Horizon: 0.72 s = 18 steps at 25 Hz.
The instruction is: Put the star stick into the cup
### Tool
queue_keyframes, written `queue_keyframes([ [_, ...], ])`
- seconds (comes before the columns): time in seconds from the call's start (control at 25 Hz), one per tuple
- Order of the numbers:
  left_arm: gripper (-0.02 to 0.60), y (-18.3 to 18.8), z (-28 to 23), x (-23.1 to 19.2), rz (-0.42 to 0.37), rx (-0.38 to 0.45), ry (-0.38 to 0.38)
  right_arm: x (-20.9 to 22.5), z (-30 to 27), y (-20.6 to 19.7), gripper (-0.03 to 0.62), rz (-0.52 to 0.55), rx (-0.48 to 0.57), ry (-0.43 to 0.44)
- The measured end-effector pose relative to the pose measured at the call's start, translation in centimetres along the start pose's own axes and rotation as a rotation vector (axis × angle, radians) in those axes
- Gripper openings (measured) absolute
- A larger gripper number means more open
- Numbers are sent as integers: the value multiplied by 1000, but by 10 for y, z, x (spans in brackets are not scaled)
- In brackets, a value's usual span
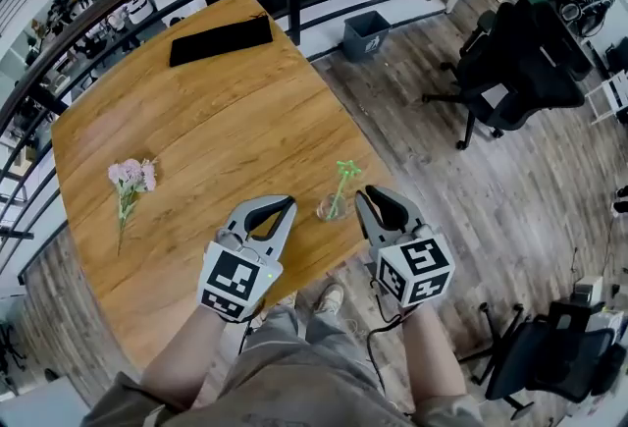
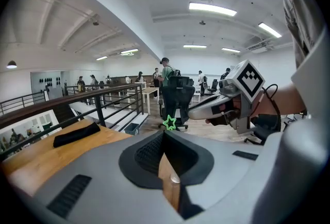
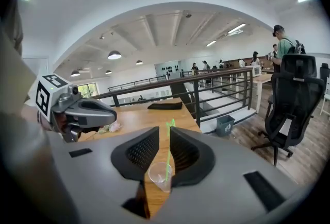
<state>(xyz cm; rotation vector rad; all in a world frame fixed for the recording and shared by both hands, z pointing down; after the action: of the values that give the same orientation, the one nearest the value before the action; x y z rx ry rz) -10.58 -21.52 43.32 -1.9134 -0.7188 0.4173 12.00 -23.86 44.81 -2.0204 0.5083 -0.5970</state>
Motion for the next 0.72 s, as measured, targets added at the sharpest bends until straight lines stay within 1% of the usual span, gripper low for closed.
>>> queue_keyframes([
  [0.12, 15, 19, 12, 1, -29, 44, 19, -6, 28, 20, 67, -20, 91, 26],
  [0.2, 15, 30, 19, 4, -48, 73, 27, -10, 47, 32, 58, -9, 144, 37],
  [0.44, 15, 59, 46, 20, -123, 147, 43, -37, 107, 61, 44, 129, 250, 8],
  [0.72, 15, 77, 76, 43, -177, 204, 42, -66, 163, 74, 40, 219, 320, -18],
])
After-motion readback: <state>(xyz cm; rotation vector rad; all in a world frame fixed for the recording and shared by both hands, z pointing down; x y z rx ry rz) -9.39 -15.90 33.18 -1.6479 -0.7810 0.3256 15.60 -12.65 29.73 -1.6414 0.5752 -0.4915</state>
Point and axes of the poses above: the fingertips, and each gripper's own axes: z backward along the fingers, x to its right, y out of its top, the point moved 10 cm from there along z, backward along the fingers, and after that the axes turned 2 degrees about y, right-handed, at the moved point
